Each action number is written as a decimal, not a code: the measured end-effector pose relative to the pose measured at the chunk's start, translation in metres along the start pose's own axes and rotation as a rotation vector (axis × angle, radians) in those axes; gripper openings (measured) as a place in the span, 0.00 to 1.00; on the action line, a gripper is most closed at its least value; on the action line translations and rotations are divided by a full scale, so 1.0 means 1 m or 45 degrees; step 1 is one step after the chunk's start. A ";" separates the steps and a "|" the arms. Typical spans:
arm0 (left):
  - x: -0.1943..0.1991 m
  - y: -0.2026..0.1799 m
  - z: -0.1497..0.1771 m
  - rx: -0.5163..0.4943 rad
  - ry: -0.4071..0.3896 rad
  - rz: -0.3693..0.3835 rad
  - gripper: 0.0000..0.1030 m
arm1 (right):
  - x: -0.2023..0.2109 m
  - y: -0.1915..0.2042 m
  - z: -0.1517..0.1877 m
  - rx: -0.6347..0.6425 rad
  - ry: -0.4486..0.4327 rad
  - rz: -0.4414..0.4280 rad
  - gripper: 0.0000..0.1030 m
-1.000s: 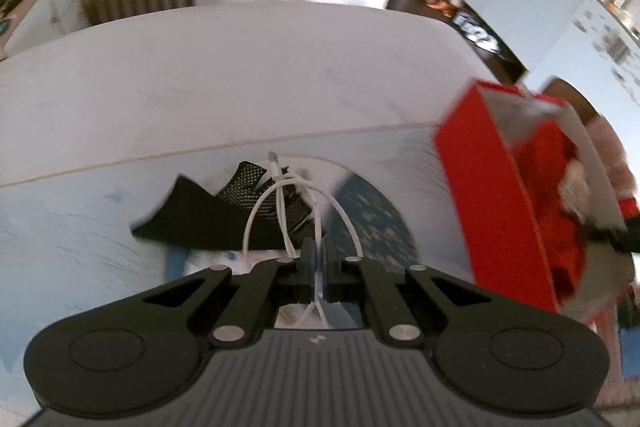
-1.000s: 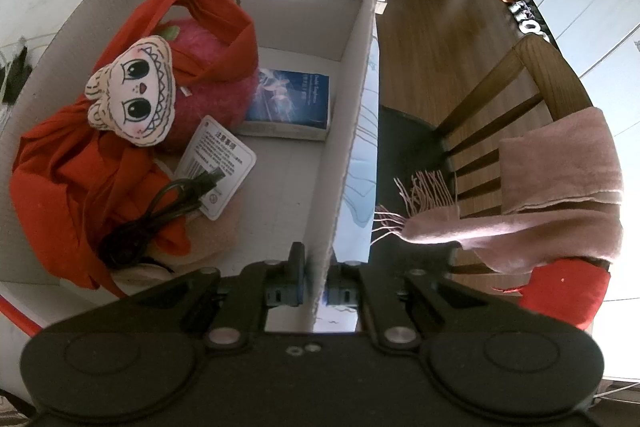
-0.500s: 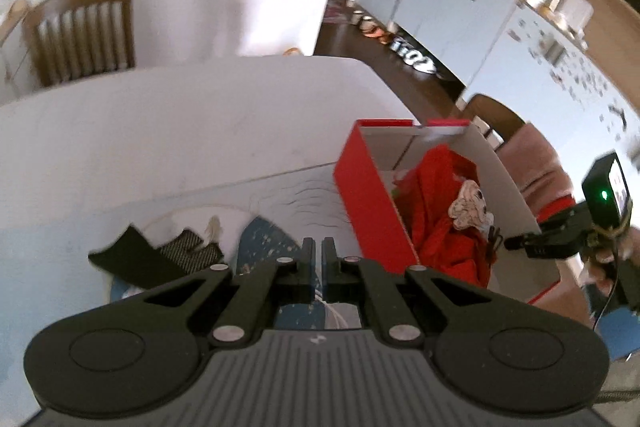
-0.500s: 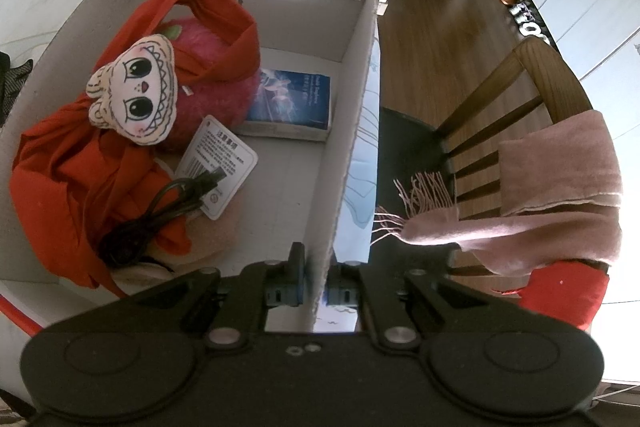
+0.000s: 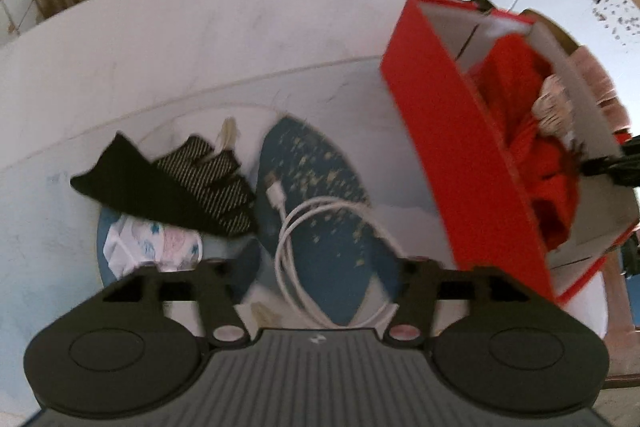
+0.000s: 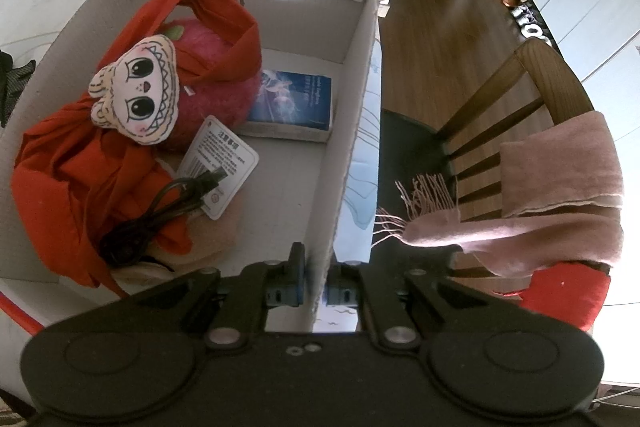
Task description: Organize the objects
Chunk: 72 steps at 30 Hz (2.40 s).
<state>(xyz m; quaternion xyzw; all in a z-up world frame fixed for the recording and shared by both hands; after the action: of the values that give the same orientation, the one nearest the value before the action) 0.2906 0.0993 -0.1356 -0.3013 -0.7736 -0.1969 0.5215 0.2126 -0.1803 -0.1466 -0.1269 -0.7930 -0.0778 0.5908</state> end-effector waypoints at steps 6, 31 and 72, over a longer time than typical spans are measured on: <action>-0.031 0.000 0.011 0.018 0.072 -0.050 0.65 | 0.000 0.000 0.000 -0.001 -0.001 -0.004 0.06; -0.035 0.002 0.010 0.013 0.074 -0.135 0.04 | -0.001 0.001 0.000 -0.004 -0.001 -0.007 0.06; 0.040 -0.154 -0.148 -0.327 -0.271 0.271 0.03 | 0.001 0.000 -0.001 0.000 -0.003 -0.007 0.06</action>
<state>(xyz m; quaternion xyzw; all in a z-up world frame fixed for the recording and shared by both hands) 0.2780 -0.0964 -0.0413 -0.4645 -0.7568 -0.2047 0.4119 0.2131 -0.1807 -0.1457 -0.1250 -0.7941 -0.0793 0.5895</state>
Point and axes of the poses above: each gripper's, at about its wrist camera, not at the fingertips, and x roughly against the way its jaws point, y to its left, z to its underside, the point moved 2 cm from there along -x, roughly the way its jaws point, and after that the axes turned 14 degrees about -x, right-handed, at the moved point
